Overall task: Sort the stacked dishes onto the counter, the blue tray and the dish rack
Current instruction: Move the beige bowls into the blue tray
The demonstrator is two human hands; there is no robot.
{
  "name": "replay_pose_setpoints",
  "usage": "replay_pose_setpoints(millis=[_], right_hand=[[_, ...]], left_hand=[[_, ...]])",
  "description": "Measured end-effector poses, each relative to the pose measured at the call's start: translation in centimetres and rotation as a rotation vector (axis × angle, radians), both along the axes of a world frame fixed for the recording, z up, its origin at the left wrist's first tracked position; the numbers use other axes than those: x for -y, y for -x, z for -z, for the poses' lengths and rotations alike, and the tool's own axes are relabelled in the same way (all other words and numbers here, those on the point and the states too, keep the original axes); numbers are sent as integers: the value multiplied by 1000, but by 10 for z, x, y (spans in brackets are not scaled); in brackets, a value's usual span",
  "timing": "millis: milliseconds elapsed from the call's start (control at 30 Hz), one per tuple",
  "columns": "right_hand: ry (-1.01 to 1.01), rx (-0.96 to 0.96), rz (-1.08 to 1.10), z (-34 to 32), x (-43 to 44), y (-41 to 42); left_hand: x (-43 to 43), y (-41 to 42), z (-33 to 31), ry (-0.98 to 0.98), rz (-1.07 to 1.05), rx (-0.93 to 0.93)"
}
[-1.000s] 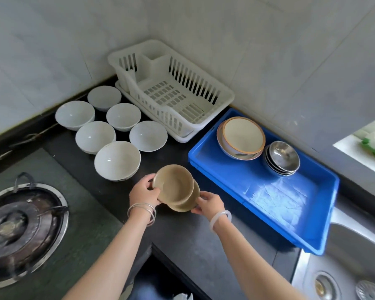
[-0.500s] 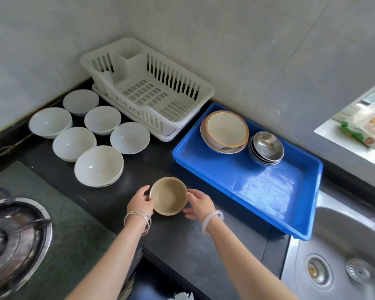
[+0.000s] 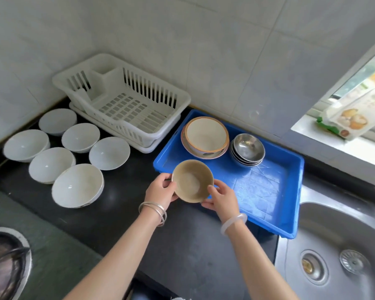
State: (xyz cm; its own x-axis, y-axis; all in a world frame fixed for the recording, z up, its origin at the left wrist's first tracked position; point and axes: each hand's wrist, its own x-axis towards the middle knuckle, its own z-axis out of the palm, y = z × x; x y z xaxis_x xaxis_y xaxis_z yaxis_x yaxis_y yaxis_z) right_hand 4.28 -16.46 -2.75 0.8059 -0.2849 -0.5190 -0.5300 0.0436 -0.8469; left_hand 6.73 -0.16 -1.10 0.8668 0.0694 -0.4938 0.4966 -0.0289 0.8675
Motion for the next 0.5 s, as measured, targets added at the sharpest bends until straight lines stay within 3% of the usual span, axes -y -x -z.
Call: replay_pose_setpoints(millis=[233, 500], right_hand=[[5, 3, 334, 4, 96, 13], [-28, -66, 638, 38, 169, 31]], left_hand=[[114, -23, 1, 83, 241, -53], [215, -26, 21, 159, 368, -201]])
